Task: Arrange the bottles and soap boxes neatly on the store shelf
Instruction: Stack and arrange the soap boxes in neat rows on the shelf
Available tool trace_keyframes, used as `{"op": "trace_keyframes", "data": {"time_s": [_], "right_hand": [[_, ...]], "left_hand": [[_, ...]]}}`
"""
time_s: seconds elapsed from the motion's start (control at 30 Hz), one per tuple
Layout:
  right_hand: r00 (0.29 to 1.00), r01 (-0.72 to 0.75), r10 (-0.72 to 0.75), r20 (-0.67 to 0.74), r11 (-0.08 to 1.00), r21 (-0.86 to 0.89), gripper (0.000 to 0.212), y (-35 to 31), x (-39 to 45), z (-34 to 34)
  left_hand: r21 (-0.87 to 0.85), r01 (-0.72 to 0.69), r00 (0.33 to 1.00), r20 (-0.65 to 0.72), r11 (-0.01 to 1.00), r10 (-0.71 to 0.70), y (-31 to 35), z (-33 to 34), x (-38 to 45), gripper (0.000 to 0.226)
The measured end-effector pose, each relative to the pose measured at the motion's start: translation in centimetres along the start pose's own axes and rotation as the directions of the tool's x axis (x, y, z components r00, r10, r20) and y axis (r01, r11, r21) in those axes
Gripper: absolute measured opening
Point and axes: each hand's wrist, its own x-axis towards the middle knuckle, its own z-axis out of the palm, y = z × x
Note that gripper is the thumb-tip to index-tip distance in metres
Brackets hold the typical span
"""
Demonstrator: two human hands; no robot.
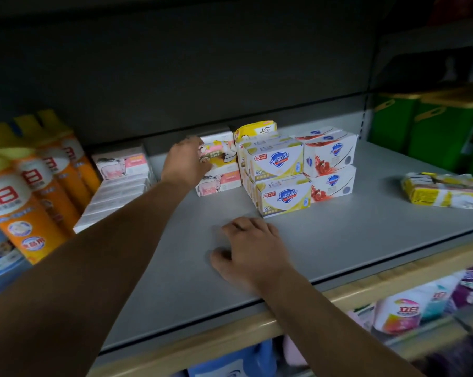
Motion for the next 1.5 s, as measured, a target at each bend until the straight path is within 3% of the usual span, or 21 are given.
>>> {"op": "trace_keyframes", "data": {"time_s": [0.27,0.33,0.4,0.47,0.53,0.67,0.9,0.97,1.03,1.1,1.17,1.23,1.33,1.4,1.5], "right_hand": [[0.999,-0.030,0.029,0.012,0.999,0.032,0.058,-0.1,0.0,-0.8],[0.998,-0.020,0.033,-0.061,0.979,0.204,0.062,0.0,0.1,-1.3],[0.987,0.071,0.006,-0.162,0.882,0.466,0.072,-0.4,0.1,-1.5],[0.977,0.181,-0.085,-0.193,0.809,0.560,0.085,-1.5,-0.2,-1.4],[0.971,0.237,-0.175,-0.162,0.791,0.564,0.085,-2.9,-0.3,-0.7],[0.915,0.391,-0.302,-0.268,0.826,0.406,0.050,-4.0,-0.3,0.2],[0.876,0.436,-0.315,-0.365,0.842,0.318,0.036,-4.1,-1.2,0.1],[0.885,0.426,-0.309,-0.349,0.839,0.337,0.036,-4.2,-1.3,0.0],[0.915,0.370,-0.258,-0.310,0.842,0.391,0.035,-4.3,-1.4,0.0],[0.957,0.272,-0.175,-0.233,0.823,0.498,0.032,-4.3,-1.4,-0.1],[0.983,0.175,-0.096,-0.156,0.740,0.650,0.034,-4.1,-1.3,-0.3],[0.994,0.097,-0.026,-0.106,0.655,0.749,0.040,-3.7,-1.0,-0.4],[0.998,0.027,0.027,-0.053,0.579,0.815,0.036,-3.4,-0.7,-0.5],[0.999,0.022,0.018,-0.037,0.532,0.847,0.029,-3.5,-0.6,-0.6],[0.999,0.048,-0.009,-0.051,0.541,0.840,0.029,-3.7,-0.7,-0.8]], "left_hand": [[-0.158,-0.124,0.986,-0.133,0.980,0.103,-1.2,-6.4,-9.0,0.042],[-0.166,-0.174,0.979,-0.133,0.971,0.153,-2.1,-8.2,-12.5,0.040],[-0.184,-0.237,0.969,-0.117,0.954,0.218,-3.3,-9.3,-15.9,0.040],[-0.222,-0.265,0.963,-0.114,0.938,0.245,-4.2,-9.8,-18.7,0.039],[-0.217,-0.284,0.957,-0.130,0.934,0.261,-4.9,-9.9,-20.5,0.037],[-0.198,-0.321,0.942,-0.170,0.926,0.290,-5.8,-9.7,-22.1,0.035],[-0.229,-0.363,0.924,-0.215,0.903,0.317,-5.6,-9.2,-21.8,0.032],[-0.288,-0.324,0.940,-0.208,0.901,0.271,-5.8,-9.1,-22.0,0.035],[-0.432,-0.185,0.979,-0.156,0.883,0.129,-5.9,-9.0,-22.2,0.044],[-0.588,0.009,0.998,-0.040,0.808,-0.041,-5.6,-9.2,-22.3,0.060],[-0.675,0.132,0.990,0.060,0.726,-0.124,-5.6,-9.3,-22.1,0.076],[-0.738,0.219,0.976,0.161,0.638,-0.149,-5.6,-9.4,-21.8,0.085],[-0.795,0.332,0.942,0.311,0.508,-0.128,-5.1,-9.6,-21.6,0.077],[-0.826,0.367,0.929,0.349,0.429,-0.124,-4.9,-9.9,-21.6,0.069],[-0.856,0.371,0.929,0.337,0.361,-0.155,-4.7,-10.3,-21.6,0.061]]}}
